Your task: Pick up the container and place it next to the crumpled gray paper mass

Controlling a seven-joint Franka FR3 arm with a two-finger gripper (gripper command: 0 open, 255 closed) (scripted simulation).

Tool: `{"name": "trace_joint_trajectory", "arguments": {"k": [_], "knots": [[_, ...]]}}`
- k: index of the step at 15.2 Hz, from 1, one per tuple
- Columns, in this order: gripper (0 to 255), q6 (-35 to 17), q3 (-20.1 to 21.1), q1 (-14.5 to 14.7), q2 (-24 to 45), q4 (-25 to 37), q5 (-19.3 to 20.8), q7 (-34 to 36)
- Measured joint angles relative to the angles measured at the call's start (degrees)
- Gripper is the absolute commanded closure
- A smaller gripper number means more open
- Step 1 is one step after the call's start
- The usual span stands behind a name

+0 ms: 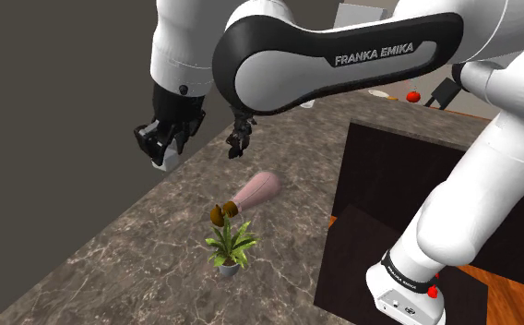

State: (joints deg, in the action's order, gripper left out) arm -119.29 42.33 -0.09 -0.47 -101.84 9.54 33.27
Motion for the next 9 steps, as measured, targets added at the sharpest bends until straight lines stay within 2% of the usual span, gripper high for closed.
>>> {"name": "trace_joint_trajectory", "arguments": {"k": [9], "knots": [[255,6.68,0.19,0.19,0.58,7.13,0.00,-0.77]]}}
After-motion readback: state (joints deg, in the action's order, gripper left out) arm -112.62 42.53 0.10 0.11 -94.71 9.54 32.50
